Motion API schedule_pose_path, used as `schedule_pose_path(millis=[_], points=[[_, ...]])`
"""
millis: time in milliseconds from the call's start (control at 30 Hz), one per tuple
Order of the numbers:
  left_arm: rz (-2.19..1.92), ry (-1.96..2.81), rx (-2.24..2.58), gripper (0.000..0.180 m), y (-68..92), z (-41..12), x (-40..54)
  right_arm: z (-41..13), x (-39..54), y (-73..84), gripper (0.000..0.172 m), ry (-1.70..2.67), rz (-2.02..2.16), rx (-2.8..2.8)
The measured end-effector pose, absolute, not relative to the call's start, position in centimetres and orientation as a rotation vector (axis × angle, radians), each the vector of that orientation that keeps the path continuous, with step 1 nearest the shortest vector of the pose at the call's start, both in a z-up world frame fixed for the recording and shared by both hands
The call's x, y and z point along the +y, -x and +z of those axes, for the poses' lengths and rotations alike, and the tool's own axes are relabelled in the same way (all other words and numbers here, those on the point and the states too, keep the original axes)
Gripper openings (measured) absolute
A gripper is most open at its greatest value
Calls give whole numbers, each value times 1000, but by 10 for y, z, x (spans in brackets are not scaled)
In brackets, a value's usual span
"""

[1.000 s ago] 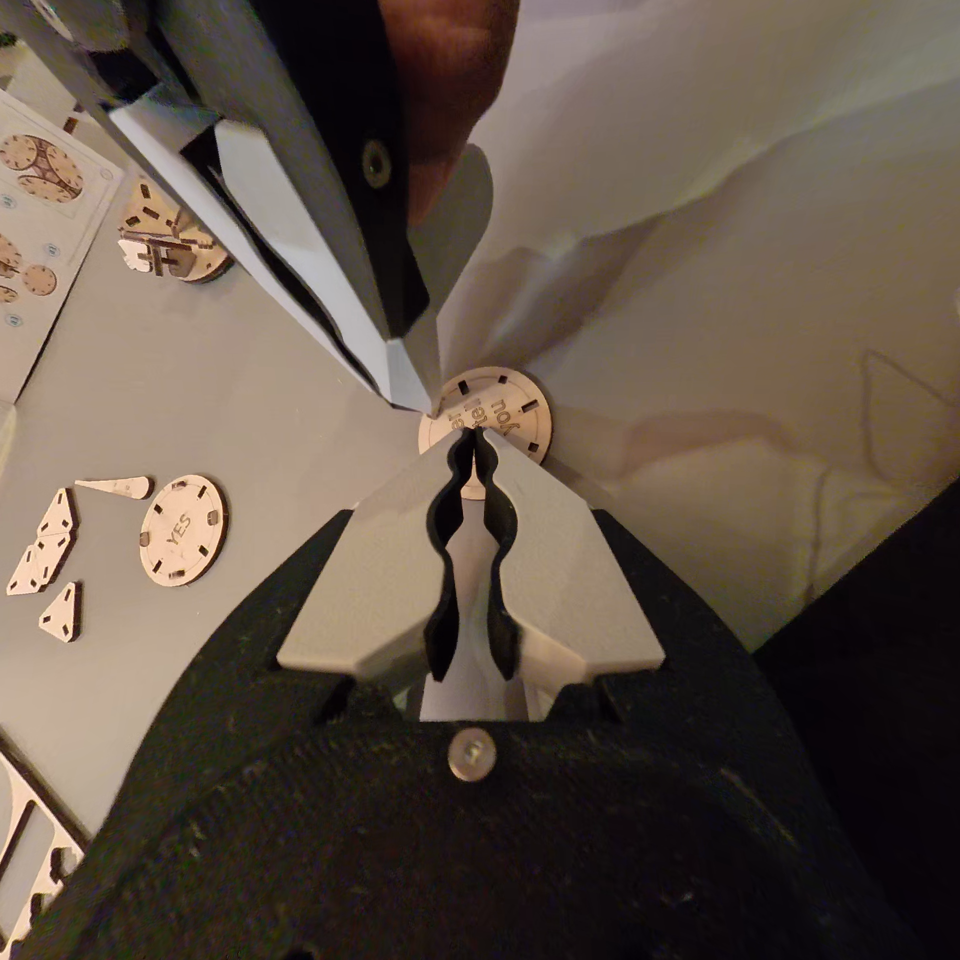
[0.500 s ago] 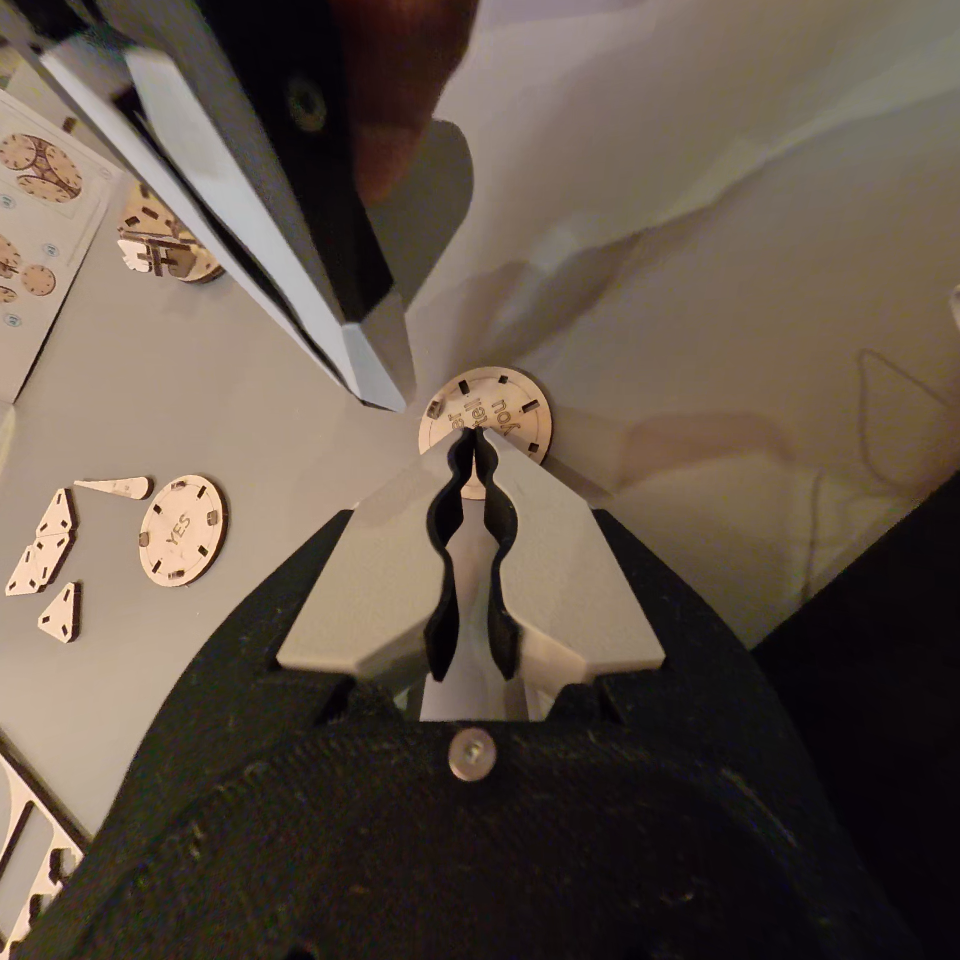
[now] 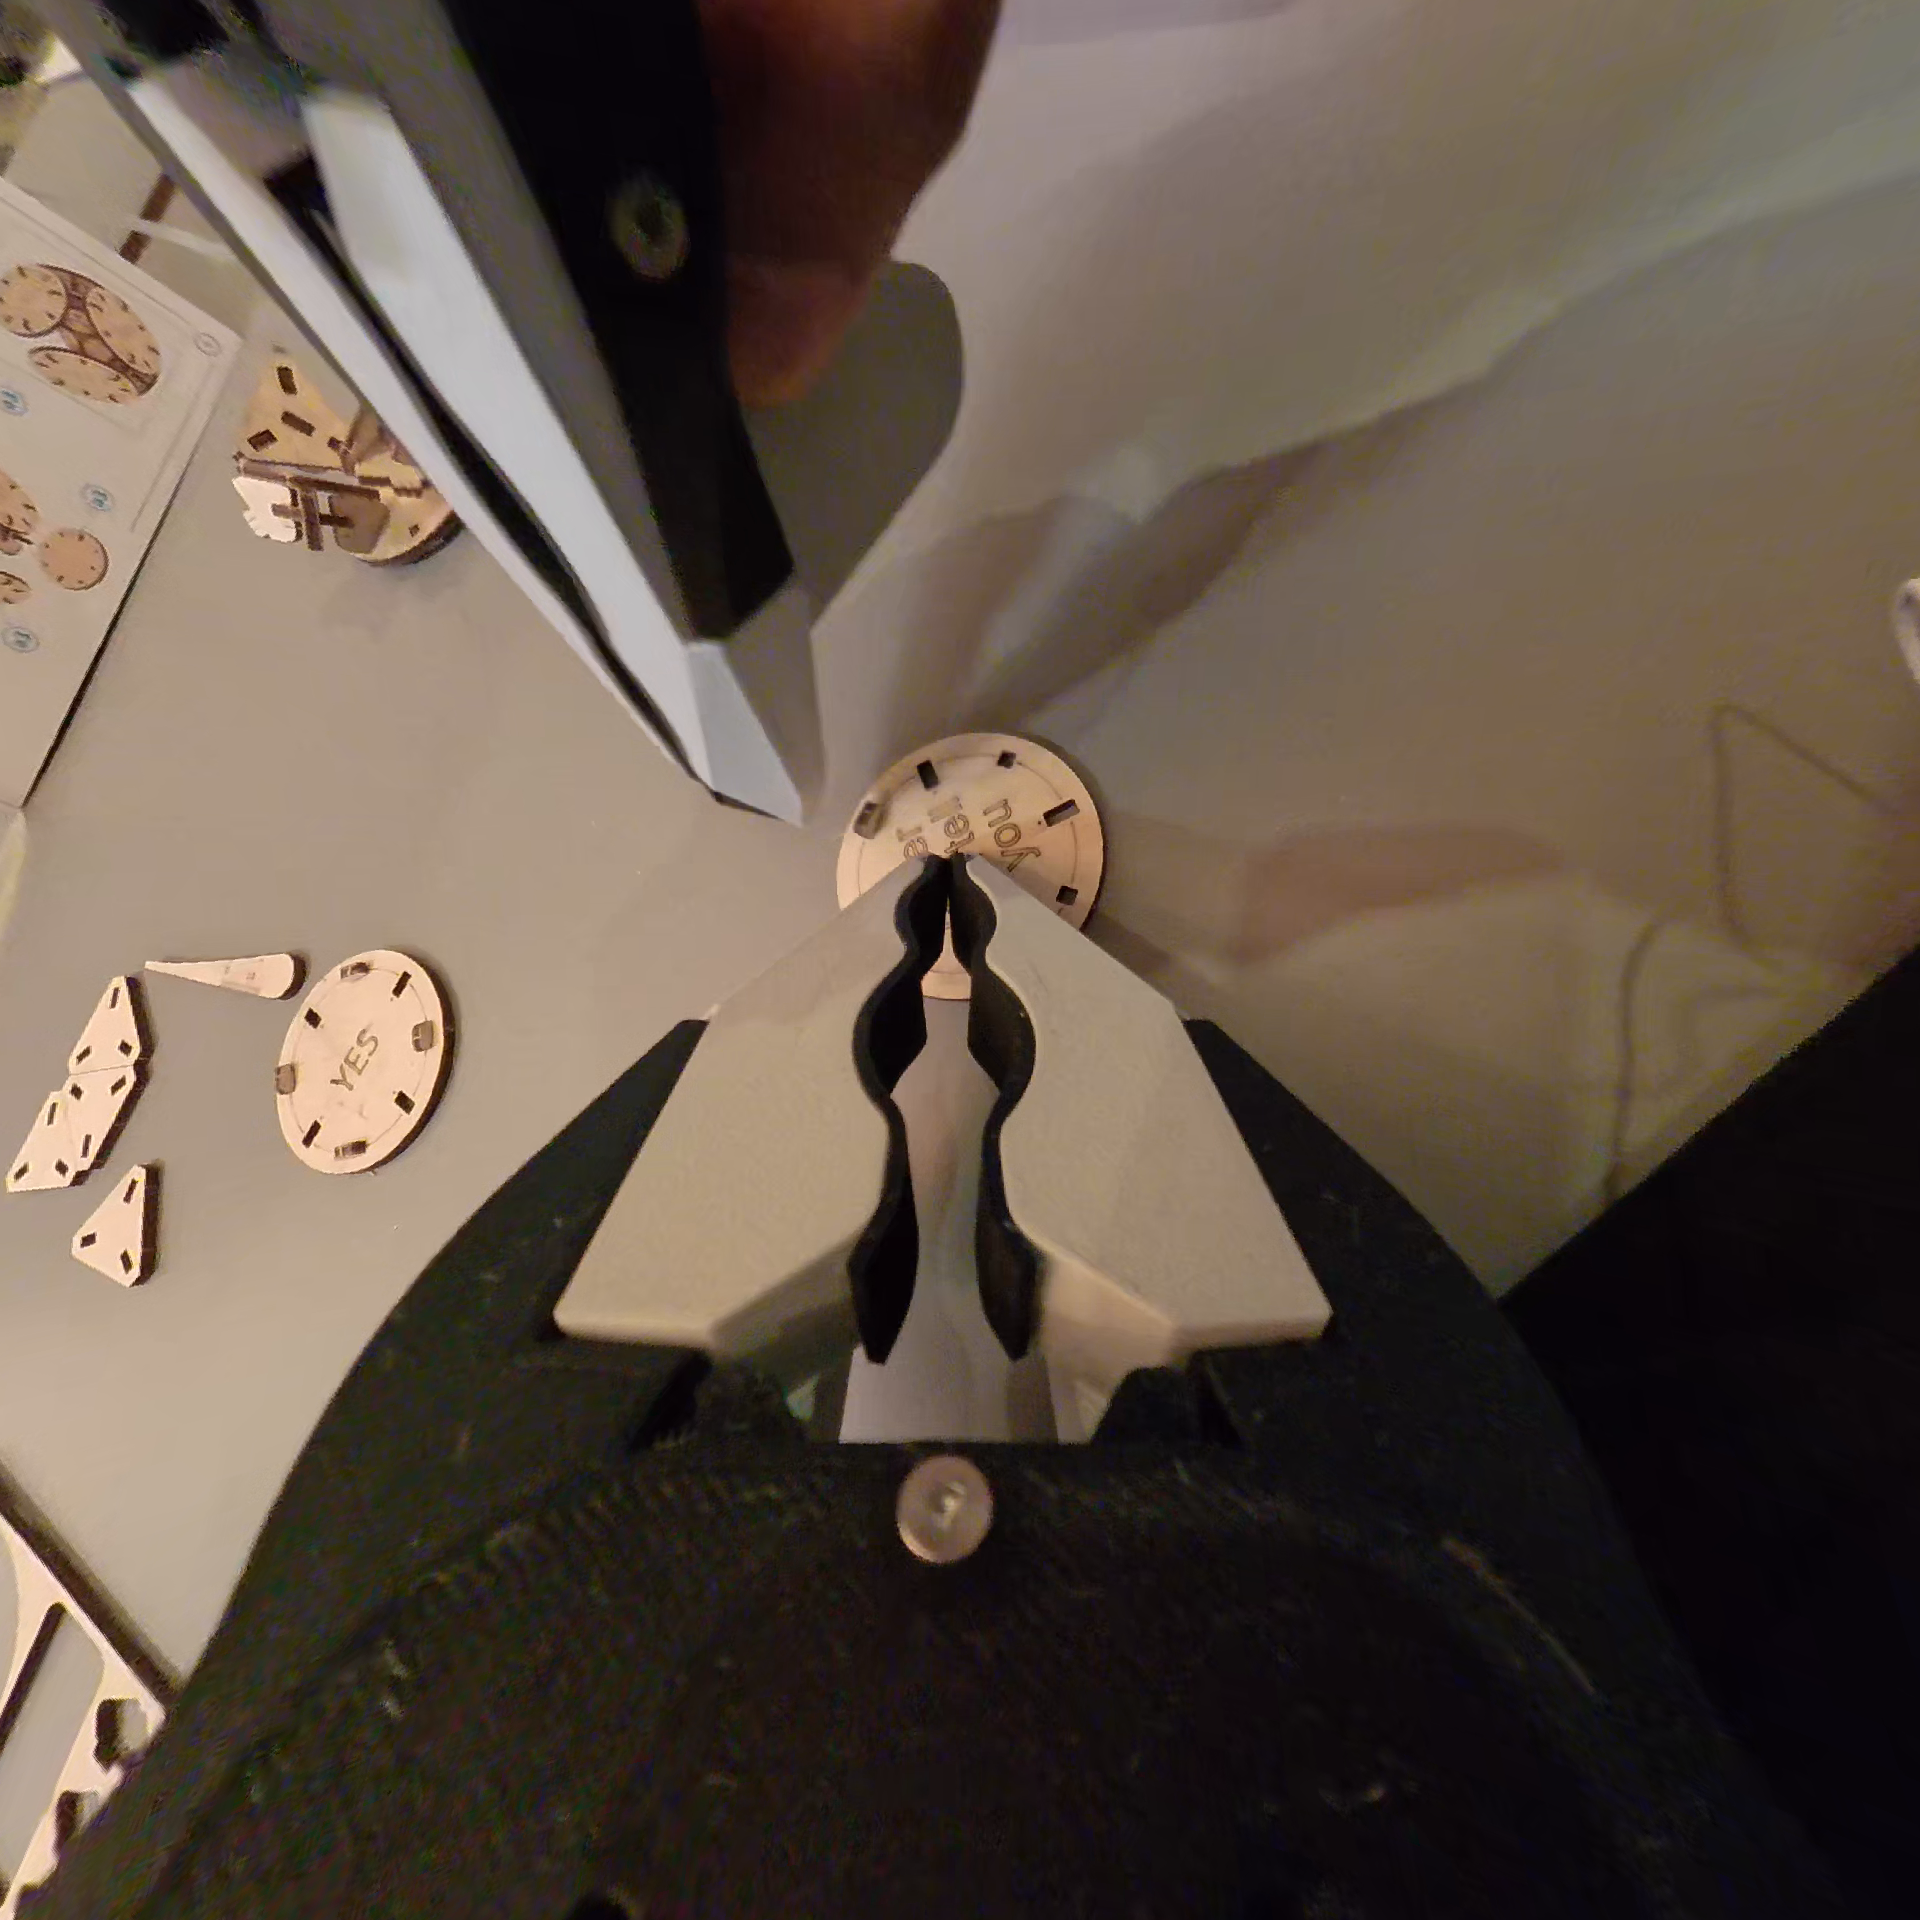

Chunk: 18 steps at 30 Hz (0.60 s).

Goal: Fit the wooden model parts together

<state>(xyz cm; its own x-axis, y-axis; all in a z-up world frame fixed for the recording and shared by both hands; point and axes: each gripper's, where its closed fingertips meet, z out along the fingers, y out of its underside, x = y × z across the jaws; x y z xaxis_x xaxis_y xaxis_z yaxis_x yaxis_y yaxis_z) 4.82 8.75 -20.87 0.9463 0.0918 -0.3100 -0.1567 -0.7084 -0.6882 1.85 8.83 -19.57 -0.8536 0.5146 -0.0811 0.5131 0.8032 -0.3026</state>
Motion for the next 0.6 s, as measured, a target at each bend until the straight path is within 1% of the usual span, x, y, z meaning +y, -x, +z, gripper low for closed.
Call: schedule_pose_path(millis=[67, 133, 233, 300, 433, 467, 500, 567, 600], points=[[421, 2321, 48, 0, -48, -209, 88, -193, 88, -18, 0, 873, 515, -2973], [418, 2322, 46, 0, -48, -209, 88, -203, 87, -25, 0, 899, 508, -3006], [414, 2322, 45, 0, -48, -209, 88, -203, 86, -17, 0, 859, 530, -2942], [425, 2321, 50, 0, -48, -209, 88, -178, 81, 8, 0, 878, 744, -2748], [435, 2320, 54, 0, -48, -209, 88, -96, 66, 52, 0, 891, 1448, -2178], [435, 2320, 54, 0, -48, -209, 88, -85, 63, 55, 0, 933, 1612, -2057], [435, 2320, 54, 0, -48, -209, 88, -85, 58, 57, 0, 1015, 1740, -1998], [442, 2319, 57, 0, -48, -209, 88, -99, 57, 66, 0, 1179, 1856, -1903], [448, 2319, 59, 0, -48, -209, 88, -100, 54, 67, 0, 1173, 1933, -1842]])
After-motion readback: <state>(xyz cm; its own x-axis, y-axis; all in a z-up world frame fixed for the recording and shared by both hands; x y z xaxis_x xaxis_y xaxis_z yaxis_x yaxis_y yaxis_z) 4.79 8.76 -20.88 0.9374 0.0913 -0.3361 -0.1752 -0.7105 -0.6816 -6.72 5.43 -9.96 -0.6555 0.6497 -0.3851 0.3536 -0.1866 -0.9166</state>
